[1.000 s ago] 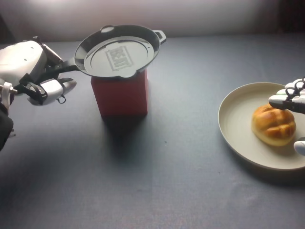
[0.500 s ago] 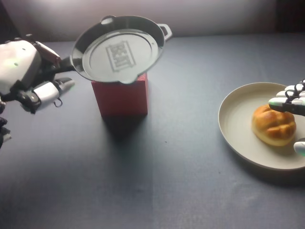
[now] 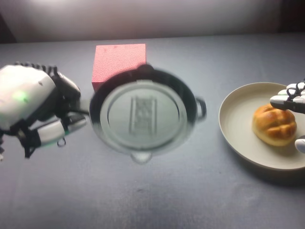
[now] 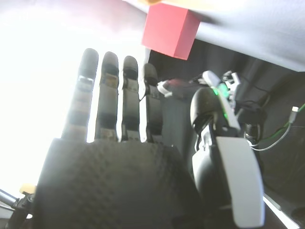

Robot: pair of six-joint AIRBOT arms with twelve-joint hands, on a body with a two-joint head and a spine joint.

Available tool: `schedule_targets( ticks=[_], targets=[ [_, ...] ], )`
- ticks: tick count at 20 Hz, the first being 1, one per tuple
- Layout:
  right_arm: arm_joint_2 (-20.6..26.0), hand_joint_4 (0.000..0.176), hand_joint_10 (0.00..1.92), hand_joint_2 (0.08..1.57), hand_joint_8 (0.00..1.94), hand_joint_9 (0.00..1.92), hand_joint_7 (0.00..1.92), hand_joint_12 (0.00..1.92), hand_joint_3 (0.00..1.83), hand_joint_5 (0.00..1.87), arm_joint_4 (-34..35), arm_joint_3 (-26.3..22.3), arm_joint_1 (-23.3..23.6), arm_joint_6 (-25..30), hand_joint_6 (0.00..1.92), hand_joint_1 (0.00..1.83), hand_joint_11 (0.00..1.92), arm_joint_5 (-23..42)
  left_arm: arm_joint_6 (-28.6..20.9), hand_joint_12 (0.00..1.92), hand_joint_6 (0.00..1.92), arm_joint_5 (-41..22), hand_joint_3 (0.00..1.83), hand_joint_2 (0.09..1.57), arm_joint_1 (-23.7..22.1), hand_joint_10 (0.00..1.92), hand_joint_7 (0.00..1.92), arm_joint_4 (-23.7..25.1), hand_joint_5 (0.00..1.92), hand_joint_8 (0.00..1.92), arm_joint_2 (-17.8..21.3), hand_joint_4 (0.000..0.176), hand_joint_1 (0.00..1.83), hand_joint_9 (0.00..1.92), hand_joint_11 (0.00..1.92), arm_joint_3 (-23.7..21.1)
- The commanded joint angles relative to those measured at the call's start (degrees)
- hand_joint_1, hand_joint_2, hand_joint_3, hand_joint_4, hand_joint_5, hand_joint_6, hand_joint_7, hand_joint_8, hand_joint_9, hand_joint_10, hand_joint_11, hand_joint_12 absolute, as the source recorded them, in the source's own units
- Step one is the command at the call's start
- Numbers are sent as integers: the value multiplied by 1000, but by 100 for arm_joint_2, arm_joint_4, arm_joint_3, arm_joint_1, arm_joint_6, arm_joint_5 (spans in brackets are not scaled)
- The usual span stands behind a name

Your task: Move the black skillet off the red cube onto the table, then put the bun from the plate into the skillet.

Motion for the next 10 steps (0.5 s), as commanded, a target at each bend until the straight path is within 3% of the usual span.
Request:
schedule_targets(
  ticks=[1, 3, 6, 8, 10],
  targets=[
    [-1, 0, 1, 1345, 0, 420, 420, 526, 0, 418, 103, 10, 11, 28, 0, 333, 244, 688, -18, 1921, 1921, -660, 1, 1297, 25, 1921, 1614, 170, 1453, 1921, 114, 0, 1231, 1717, 1746, -61],
    [-1, 0, 9, 1339, 5, 461, 445, 532, 0, 428, 108, 9, 11, 28, 2, 316, 298, 688, -16, 1921, 1921, -616, 0, 1281, 124, 1921, 1505, 275, 1364, 1921, 148, 0, 1211, 1622, 1659, -173],
    [-1, 0, 0, 1351, 0, 454, 455, 471, 4, 430, 113, 8, 11, 29, 0, 337, 297, 688, 60, 1921, 1921, -413, 4, 1291, 259, 1921, 1549, 287, 1367, 1921, 83, 0, 1167, 1662, 1678, -236],
    [1, 0, 0, 1354, 0, 445, 452, 467, 3, 427, 113, 7, 11, 37, 0, 359, 291, 688, 197, 1921, 1921, -214, 2, 1304, 258, 1921, 1492, 241, 1229, 1921, 23, 0, 1228, 1637, 1659, -235],
    [2, 0, 2, 1360, 2, 441, 443, 475, 3, 423, 113, 7, 11, 45, 0, 348, 288, 688, 259, 1921, 1921, -28, 4, 1316, 259, 1921, 1475, 217, 1190, 1921, -16, 0, 1155, 1631, 1646, -222]
  ],
)
